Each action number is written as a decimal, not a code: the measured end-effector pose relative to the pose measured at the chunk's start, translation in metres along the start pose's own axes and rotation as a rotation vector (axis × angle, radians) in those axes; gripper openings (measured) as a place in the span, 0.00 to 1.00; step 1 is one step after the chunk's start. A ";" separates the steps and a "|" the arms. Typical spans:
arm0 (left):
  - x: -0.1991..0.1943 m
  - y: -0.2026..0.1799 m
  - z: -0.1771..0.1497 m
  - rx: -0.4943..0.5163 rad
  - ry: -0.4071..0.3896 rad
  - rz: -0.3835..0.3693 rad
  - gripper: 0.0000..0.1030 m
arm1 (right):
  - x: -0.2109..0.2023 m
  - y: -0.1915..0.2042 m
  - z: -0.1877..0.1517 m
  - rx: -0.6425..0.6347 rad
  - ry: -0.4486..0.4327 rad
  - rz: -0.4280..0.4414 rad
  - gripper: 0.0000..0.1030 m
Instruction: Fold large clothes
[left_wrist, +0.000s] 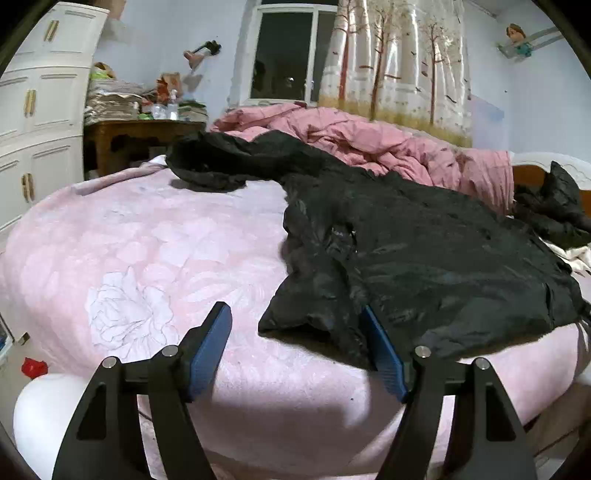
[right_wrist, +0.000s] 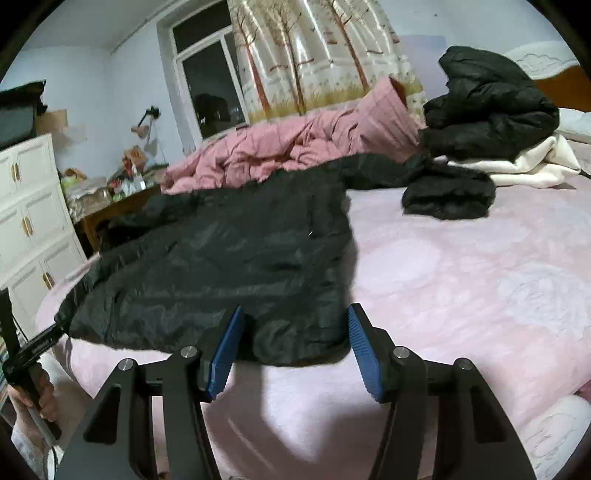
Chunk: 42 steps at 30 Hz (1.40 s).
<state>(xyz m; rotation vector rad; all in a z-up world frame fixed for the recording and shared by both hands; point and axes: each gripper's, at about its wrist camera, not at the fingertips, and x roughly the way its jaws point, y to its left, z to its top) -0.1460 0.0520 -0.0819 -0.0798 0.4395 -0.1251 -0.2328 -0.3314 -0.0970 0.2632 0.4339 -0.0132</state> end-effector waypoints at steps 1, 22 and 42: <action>-0.001 -0.002 0.001 0.007 -0.009 -0.040 0.32 | 0.004 0.006 -0.001 -0.036 0.009 -0.020 0.53; -0.029 -0.055 0.142 0.180 -0.245 -0.024 0.06 | -0.049 0.073 0.092 -0.268 -0.328 -0.116 0.05; 0.121 -0.034 0.161 0.256 0.023 0.021 0.78 | 0.133 -0.017 0.183 -0.068 0.025 -0.041 0.59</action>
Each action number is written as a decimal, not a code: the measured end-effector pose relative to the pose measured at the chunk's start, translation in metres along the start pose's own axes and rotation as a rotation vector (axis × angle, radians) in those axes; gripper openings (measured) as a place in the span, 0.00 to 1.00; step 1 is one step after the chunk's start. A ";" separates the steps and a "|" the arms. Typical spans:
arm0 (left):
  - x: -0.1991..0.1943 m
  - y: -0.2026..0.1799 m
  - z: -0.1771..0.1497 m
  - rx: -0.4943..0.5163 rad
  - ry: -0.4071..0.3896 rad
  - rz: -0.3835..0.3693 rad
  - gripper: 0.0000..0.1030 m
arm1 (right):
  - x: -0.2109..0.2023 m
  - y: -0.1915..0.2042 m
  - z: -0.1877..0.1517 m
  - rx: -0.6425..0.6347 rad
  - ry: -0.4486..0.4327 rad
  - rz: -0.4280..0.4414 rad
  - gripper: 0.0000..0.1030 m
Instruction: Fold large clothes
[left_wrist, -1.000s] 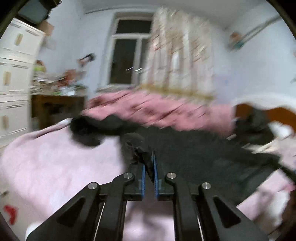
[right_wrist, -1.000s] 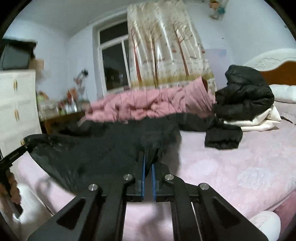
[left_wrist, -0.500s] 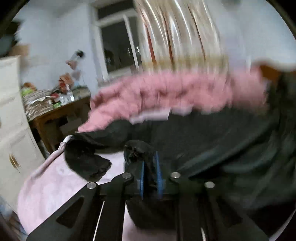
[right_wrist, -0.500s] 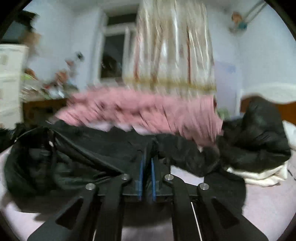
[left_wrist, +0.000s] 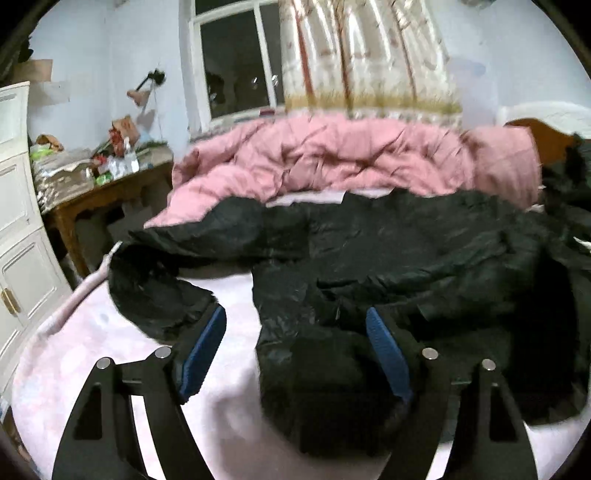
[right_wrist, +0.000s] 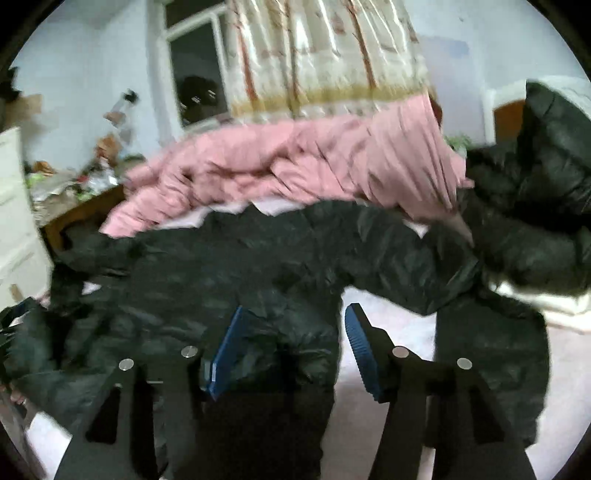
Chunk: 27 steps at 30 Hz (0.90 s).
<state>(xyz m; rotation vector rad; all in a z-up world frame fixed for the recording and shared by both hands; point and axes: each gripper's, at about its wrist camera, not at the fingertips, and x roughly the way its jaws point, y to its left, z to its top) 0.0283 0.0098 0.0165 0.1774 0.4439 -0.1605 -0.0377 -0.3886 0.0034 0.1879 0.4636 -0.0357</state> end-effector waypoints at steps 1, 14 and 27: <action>-0.013 0.003 -0.007 0.003 -0.012 -0.012 0.82 | -0.014 0.001 -0.002 -0.019 -0.018 0.026 0.63; 0.016 -0.025 -0.039 0.089 0.215 -0.177 0.39 | -0.010 0.030 -0.066 -0.204 0.157 0.054 0.58; -0.084 0.032 -0.007 -0.041 -0.101 0.058 0.03 | -0.105 -0.021 -0.024 0.032 -0.176 -0.047 0.10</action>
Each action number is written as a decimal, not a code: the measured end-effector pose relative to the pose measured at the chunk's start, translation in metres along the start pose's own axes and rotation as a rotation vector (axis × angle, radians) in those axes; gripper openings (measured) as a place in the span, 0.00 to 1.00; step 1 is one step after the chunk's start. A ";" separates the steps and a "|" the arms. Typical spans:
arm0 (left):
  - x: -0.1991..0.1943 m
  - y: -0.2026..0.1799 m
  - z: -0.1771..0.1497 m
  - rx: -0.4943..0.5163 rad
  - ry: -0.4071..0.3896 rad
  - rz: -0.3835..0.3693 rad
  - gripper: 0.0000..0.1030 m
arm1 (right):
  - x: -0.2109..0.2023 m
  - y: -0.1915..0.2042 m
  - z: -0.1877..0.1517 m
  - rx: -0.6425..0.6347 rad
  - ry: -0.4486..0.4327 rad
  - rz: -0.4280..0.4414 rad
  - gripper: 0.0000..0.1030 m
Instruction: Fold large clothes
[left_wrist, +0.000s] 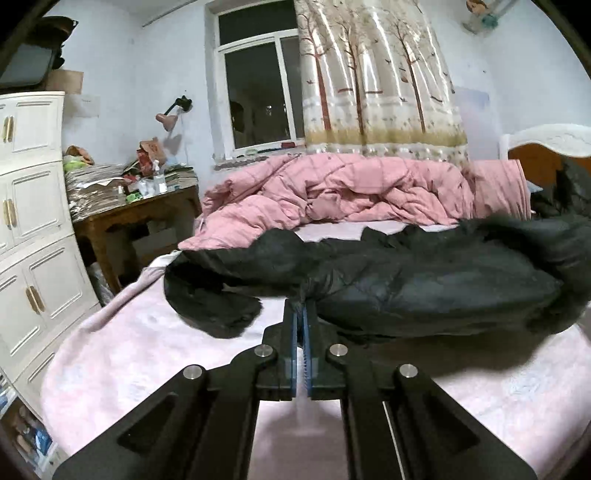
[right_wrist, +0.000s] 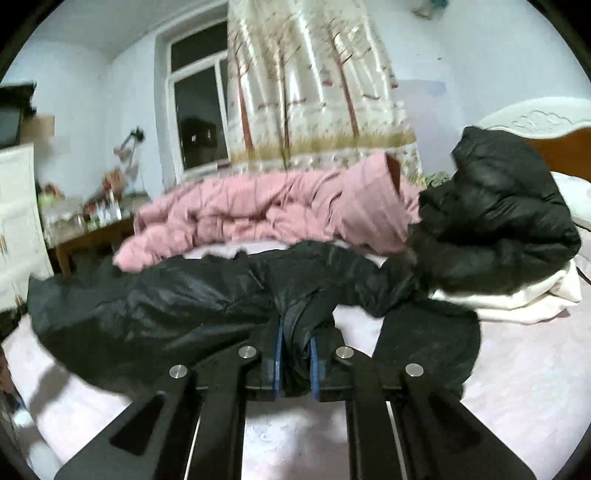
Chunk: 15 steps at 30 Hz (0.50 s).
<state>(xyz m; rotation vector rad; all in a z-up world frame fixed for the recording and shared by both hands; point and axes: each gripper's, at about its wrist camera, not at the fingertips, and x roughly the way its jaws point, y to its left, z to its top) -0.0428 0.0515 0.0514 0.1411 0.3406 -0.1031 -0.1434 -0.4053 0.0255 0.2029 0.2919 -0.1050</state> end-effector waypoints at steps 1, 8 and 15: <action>0.000 0.005 0.001 -0.009 0.011 -0.001 0.03 | -0.002 -0.003 0.004 0.007 0.004 0.004 0.10; 0.040 0.000 -0.038 0.007 0.158 0.078 0.04 | 0.045 -0.019 -0.024 0.036 0.176 -0.054 0.10; 0.019 -0.003 -0.053 -0.035 0.094 -0.025 0.87 | 0.046 -0.002 -0.041 -0.061 0.198 -0.102 0.47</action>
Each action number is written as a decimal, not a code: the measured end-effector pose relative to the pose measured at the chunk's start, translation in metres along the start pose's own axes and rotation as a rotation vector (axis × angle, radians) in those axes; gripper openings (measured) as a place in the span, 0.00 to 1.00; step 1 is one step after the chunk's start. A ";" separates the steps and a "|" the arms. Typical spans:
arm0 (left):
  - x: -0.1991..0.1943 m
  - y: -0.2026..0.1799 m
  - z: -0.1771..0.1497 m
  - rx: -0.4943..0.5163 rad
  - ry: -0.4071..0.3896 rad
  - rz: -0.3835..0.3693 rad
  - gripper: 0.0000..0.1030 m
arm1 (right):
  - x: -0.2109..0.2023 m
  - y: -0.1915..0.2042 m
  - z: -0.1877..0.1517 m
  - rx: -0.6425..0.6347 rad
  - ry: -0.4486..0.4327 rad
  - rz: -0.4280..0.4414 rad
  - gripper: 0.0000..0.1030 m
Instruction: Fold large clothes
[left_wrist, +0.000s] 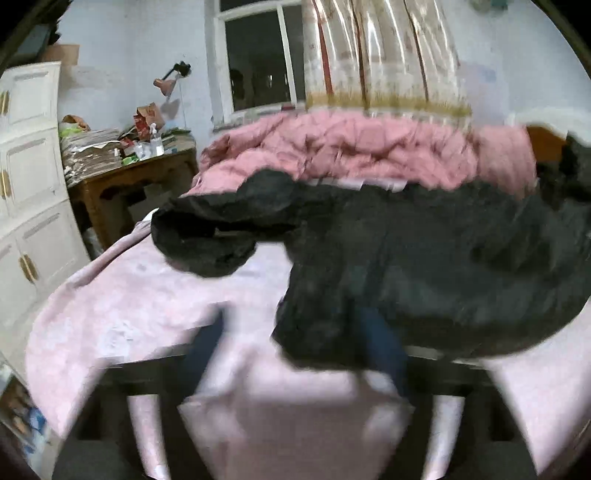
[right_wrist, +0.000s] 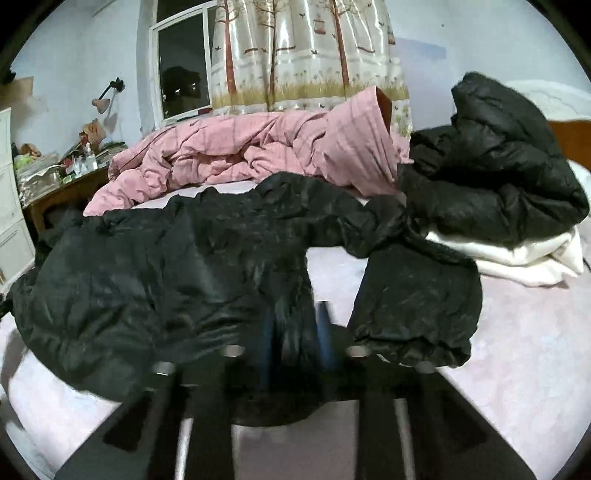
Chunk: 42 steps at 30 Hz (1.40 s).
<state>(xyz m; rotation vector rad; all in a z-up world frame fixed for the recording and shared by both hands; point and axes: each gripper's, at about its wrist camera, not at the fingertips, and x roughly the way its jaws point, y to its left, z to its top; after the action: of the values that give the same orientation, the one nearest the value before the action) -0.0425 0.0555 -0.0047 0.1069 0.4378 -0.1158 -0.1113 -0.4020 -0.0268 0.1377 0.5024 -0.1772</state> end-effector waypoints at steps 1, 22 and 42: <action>-0.006 0.000 0.004 -0.018 -0.020 -0.036 0.87 | -0.001 0.000 0.001 0.002 -0.009 -0.001 0.63; 0.065 -0.033 -0.001 0.112 0.133 0.128 0.15 | 0.040 -0.005 0.006 0.065 0.068 -0.034 0.77; -0.001 -0.044 0.042 0.217 -0.075 -0.044 0.70 | 0.003 0.004 0.032 0.008 -0.038 0.026 0.69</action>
<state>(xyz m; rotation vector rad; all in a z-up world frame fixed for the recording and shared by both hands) -0.0318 0.0067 0.0305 0.3050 0.3517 -0.2102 -0.0929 -0.4042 -0.0003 0.1479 0.4617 -0.1565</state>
